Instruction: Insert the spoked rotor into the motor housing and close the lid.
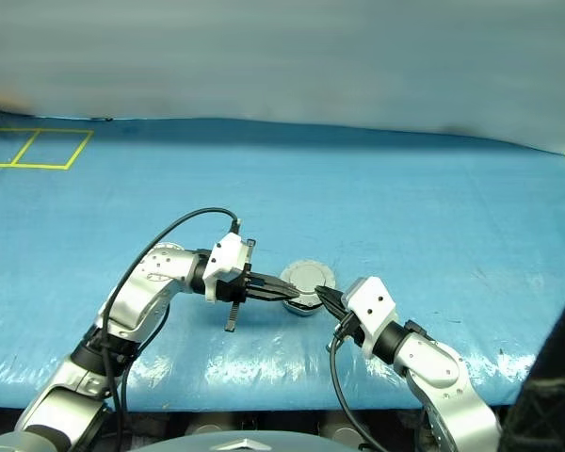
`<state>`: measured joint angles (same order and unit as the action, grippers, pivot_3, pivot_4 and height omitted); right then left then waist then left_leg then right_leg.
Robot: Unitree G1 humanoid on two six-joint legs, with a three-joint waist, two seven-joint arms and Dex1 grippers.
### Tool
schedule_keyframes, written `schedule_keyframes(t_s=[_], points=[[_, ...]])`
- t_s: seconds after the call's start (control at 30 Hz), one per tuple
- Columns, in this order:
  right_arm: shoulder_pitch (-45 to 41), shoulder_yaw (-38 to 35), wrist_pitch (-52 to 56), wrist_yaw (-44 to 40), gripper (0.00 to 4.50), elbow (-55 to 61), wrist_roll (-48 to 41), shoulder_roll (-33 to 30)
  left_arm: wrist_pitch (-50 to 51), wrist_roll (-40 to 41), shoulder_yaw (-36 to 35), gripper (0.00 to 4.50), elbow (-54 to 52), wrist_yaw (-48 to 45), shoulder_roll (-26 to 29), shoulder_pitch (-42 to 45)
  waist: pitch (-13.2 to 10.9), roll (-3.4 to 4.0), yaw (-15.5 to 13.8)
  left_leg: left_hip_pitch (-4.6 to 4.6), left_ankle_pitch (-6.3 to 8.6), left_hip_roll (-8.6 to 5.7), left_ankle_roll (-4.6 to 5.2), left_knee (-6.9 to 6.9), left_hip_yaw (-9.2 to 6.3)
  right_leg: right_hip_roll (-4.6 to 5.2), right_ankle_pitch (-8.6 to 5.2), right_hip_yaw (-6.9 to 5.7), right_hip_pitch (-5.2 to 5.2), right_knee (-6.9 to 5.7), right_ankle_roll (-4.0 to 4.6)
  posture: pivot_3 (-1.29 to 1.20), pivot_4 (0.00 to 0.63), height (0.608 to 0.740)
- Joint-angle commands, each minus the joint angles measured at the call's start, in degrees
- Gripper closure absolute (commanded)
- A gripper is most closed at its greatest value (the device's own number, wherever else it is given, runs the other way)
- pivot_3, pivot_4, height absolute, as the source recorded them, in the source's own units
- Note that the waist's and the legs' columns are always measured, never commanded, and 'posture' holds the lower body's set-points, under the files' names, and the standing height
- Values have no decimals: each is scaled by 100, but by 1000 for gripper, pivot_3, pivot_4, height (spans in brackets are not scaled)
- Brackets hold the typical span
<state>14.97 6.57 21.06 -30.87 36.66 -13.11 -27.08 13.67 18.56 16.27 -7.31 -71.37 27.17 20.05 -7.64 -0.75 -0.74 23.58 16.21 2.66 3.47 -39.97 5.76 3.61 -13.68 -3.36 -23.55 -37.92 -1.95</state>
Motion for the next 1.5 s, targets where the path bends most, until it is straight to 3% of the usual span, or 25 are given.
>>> schedule_keyframes(t_s=[0.03, 0.17, 0.5, 1.03, 1.2, 1.3, 1.4, 1.5], points=[[-288, 97, -122, -83, 4500, -141, 131, -77, 20, 56, -352, 4488, -394, 311, 231, -390, -1, 2, 2, -2, 0, 0, 0, 0, 0, 0, 0, 0, 1, 0, 1, 0, 150, 740], [-759, 176, -161, -334, 3656, -554, 24, -59, 354, 666, -762, 4500, -886, 539, 285, -989, -7, 8, 1, -1, -7, 1, -13, 0, 2, 0, 5, 0, -1, 0, 9, 0, 150, 740], [-1496, 362, -138, -935, 357, -1445, -73, -125, -60, 242, -836, 4500, -1277, 1053, 585, -2036, -15, 21, 3, -2, -7, 0, -13, 1, 5, 2, 5, 0, -1, 0, 10, 0, 150, 740], [-1805, 491, -465, -1224, 357, -2439, 175, -135, -527, 175, -987, 4500, -1135, 1649, 336, -2669, -22, 34, 1, -6, 0, 2, -2, 1, 9, 4, 6, -1, 1, -2, 10, 0, 150, 740], [-1765, 479, -454, -1487, 1468, -2298, -145, -32, -552, 135, -1049, 4500, -1049, 1676, 409, -2626, -23, 35, 3, -7, 3, 2, 4, 1, 9, 6, 7, -1, 1, -1, 10, 0, 150, 740], [-1778, 525, -560, -1110, 1468, -2312, 251, 21, -623, 36, -1041, 4500, -977, 1693, 462, -2601, -23, 36, 3, -5, 0, 2, -2, 6, 9, 5, 6, -1, -2, -2, 12, 0, 150, 740], [-1705, 427, -366, -1174, 1468, -2160, -216, 274, -596, 99, -1017, 4500, -1002, 1682, 460, -2553, -24, 36, 13, -6, -2, 3, -6, 6, 10, 4, 5, -2, -2, -1, 12, 0, 150, 740], [-1629, 516, -482, -1053, 1468, -2211, 5, 320, -603, 96, -969, 4500, -989, 1677, 445, -2529, -25, 39, 19, -6, -2, 4, -4, 6, 10, 4, 6, -1, -2, -2, 12, 0, 150, 740]])
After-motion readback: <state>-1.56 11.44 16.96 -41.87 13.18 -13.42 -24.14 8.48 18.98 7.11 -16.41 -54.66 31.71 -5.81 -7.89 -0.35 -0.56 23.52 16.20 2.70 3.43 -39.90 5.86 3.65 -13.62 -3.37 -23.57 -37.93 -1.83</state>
